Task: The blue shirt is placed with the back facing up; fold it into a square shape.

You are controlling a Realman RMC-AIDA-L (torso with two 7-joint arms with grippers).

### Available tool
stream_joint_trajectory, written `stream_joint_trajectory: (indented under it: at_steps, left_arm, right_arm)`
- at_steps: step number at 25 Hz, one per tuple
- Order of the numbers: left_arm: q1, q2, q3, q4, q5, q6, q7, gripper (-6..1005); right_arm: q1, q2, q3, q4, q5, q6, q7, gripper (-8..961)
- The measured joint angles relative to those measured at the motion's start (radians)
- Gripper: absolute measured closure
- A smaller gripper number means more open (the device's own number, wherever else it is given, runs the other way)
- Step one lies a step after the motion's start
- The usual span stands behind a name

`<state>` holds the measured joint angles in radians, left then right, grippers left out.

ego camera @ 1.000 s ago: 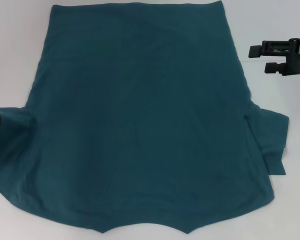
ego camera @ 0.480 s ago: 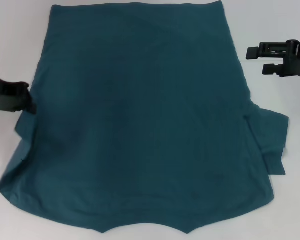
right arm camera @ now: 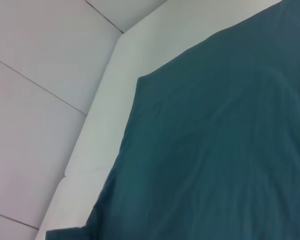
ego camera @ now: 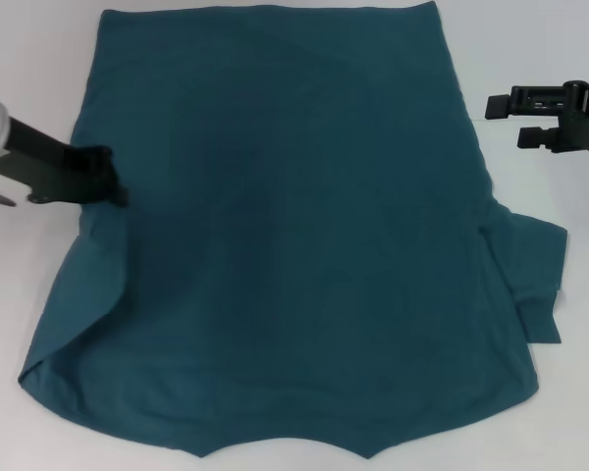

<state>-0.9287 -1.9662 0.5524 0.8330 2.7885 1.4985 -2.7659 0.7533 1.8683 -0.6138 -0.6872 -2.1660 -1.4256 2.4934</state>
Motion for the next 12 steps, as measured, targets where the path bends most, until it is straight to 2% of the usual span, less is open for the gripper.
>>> stream_joint_trajectory:
  at_steps: [5, 9, 12]
  left_arm:
    - [-0.013, 0.003, 0.035, -0.052, -0.035, -0.003, 0.089, 935]
    - [-0.008, -0.02, 0.056, -0.019, -0.062, 0.008, 0.194, 932]
    - [0.009, -0.04, 0.06, 0.025, -0.073, -0.003, 0.24, 810]
  right_arm:
    - [-0.002, -0.002, -0.025, 0.0, 0.0, 0.004, -0.002, 9]
    - [-0.001, -0.005, -0.07, 0.0, 0.0, 0.008, -0.012, 9]
    - [-0.001, -0.005, -0.088, 0.0, 0.0, 0.014, -0.013, 9]
